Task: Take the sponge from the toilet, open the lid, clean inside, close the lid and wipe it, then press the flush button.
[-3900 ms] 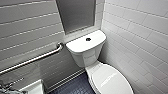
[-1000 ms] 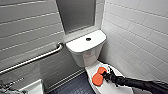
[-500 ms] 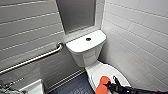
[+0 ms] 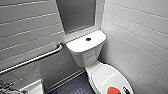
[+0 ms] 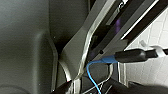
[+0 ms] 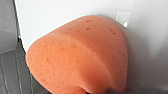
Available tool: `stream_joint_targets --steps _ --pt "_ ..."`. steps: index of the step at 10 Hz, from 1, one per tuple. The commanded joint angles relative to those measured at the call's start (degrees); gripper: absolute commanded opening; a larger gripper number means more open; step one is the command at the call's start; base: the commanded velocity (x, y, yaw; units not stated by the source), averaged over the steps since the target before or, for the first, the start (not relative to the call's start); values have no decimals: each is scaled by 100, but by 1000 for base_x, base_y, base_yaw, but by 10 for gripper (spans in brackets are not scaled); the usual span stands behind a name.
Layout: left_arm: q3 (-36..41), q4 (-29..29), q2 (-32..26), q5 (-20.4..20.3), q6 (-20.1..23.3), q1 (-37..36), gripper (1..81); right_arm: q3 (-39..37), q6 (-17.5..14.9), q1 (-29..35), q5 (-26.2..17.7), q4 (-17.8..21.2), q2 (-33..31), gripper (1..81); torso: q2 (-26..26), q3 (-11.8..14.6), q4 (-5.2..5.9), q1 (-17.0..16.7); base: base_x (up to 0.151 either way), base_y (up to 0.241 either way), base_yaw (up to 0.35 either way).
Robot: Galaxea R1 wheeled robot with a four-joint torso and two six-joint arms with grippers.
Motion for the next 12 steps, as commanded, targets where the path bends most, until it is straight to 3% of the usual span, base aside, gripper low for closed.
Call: stream_joint_targets --steps 1,10,12 --pt "190 30 -125 540 45 32 811 485 -15 -156 -23 -24 -844 10 0 0 0 0 0 0 0" --pt "208 -23 -362 443 36 -21 811 47 38 -2196 -120 -314 -1004 10 -2 0 0 0 0 0 0" --pt "217 -84 -459 434 27 -91 811 64 20 -2397 -128 -1111 -873 10 -2 0 0 0 0 0 0"
